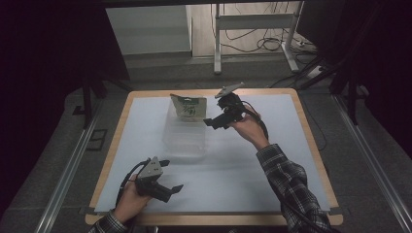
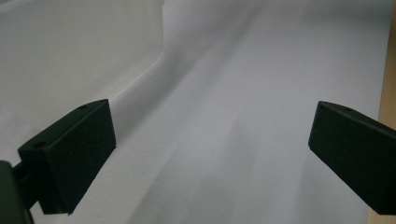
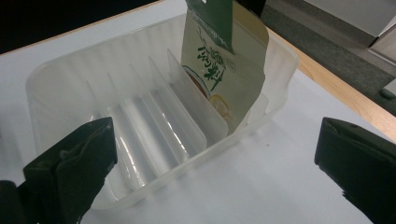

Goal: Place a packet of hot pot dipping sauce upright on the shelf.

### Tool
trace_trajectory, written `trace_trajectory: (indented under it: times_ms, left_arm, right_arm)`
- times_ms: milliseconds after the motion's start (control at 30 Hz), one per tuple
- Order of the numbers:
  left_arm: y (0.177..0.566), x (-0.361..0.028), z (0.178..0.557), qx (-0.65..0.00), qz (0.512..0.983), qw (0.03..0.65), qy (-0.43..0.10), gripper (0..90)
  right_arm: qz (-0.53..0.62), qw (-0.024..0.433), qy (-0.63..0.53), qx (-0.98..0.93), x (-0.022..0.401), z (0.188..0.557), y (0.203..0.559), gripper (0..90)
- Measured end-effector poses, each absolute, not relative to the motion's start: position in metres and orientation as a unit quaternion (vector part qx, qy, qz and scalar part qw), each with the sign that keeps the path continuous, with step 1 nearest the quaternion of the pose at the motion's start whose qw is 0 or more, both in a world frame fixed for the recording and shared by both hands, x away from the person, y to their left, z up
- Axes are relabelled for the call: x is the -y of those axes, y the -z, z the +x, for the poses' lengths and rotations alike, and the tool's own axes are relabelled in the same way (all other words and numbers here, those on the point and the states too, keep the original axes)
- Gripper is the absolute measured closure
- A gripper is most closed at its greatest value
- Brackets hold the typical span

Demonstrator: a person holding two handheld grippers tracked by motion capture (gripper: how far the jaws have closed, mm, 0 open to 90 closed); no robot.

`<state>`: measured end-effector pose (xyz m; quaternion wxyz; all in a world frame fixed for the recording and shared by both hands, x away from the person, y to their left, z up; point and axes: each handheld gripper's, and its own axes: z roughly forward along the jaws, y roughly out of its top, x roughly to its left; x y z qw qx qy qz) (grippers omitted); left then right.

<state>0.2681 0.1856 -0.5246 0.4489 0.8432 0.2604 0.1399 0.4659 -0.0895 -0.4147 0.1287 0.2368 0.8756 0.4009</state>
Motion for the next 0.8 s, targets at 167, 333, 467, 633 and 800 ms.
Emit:
trace_trajectory:
  times_ms: [167, 333, 467, 633, 800]
  left_arm:
    - [0.525, -0.186, 0.268, -0.261, 0.843, 0.449, -0.141, 0.7]
    - [0.525, -0.186, 0.268, -0.26, 0.844, 0.448, -0.142, 0.7]
    - [0.525, -0.185, 0.268, -0.26, 0.844, 0.447, -0.142, 0.7]
    - [0.525, -0.185, 0.268, -0.26, 0.844, 0.446, -0.142, 0.7]
    - [0.525, -0.185, 0.268, -0.262, 0.843, 0.447, -0.142, 0.7]
  right_arm:
    - [0.238, 0.126, -0.406, -0.874, 0.096, 0.462, 0.417, 0.0]
    - [0.242, 0.125, -0.408, -0.872, 0.105, 0.454, 0.42, 0.0]
    - [0.246, 0.125, -0.409, -0.87, 0.114, 0.449, 0.423, 0.0]
    - [0.256, 0.121, -0.416, -0.864, 0.126, 0.444, 0.425, 0.0]
    - [0.262, 0.118, -0.422, -0.86, 0.135, 0.44, 0.427, 0.0]
